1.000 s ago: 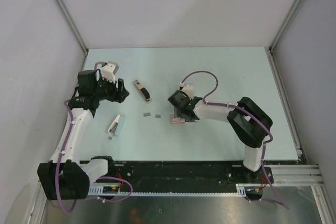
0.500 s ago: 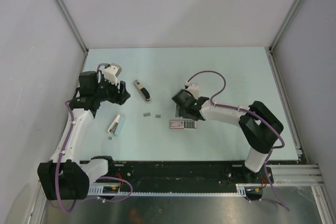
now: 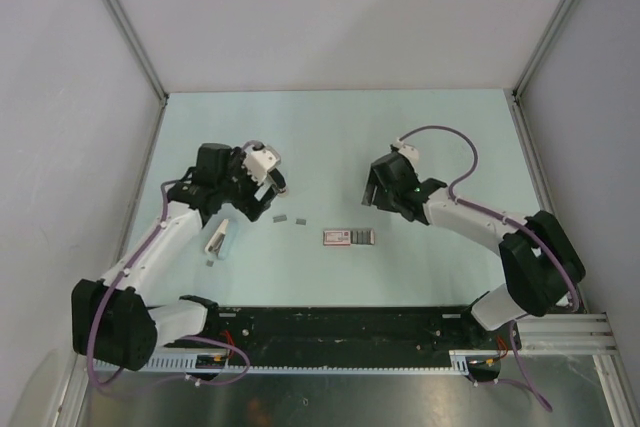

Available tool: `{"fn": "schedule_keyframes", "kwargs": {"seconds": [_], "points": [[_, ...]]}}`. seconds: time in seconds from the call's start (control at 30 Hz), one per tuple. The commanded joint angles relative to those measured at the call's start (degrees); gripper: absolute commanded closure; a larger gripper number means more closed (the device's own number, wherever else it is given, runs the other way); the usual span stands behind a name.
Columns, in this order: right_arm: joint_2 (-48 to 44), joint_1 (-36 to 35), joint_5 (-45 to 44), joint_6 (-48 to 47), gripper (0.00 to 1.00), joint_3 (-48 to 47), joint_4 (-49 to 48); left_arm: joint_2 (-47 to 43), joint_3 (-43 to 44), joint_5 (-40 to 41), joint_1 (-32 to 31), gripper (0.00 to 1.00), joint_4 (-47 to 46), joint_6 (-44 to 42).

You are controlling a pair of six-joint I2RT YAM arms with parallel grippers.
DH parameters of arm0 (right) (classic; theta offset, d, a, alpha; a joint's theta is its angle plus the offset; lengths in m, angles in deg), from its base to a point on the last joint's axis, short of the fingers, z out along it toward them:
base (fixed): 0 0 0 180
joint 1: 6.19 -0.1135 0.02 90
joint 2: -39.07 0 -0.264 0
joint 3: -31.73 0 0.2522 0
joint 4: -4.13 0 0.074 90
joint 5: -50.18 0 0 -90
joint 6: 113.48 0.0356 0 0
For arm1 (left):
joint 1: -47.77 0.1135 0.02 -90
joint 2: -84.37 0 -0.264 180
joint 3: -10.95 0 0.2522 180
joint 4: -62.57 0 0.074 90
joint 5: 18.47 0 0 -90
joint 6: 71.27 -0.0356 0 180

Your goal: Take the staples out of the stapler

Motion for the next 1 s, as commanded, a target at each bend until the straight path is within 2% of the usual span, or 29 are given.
{"fn": "schedule_keyframes", "kwargs": {"seconds": [0.0, 0.1, 0.33, 0.5, 0.7, 0.97], "points": [[-5.82, 2.95, 3.13, -0.58, 0.29, 6.39, -2.79, 2.8, 2.52, 12.87, -3.75, 0.02, -1.55, -7.33], [-8.93, 4.69, 3.99, -0.84, 0.29, 9.31, -4.36, 8.95, 4.71, 19.2, -5.8, 0.01, 0.23, -9.98], [-12.32, 6.72, 6.08, -1.65, 0.3, 11.66, -5.77, 11.3, 3.27, 18.35, -14.0, 0.01, 0.5, -11.94], [-14.28, 7.59, 7.78, -2.08, 0.3, 13.14, -7.31, 17.72, 4.51, 16.37, -17.3, 0.18, 0.65, -11.24], [-15.54, 8.28, 9.56, -2.99, 0.32, 13.95, -8.77, 24.72, 7.54, 15.11, -19.05, 0.25, 0.72, -10.07], [-14.67, 8.65, 11.75, -3.19, 0.33, 14.05, -10.33, 29.25, 9.43, 15.21, -19.48, 0.27, 0.86, -11.88]]}}
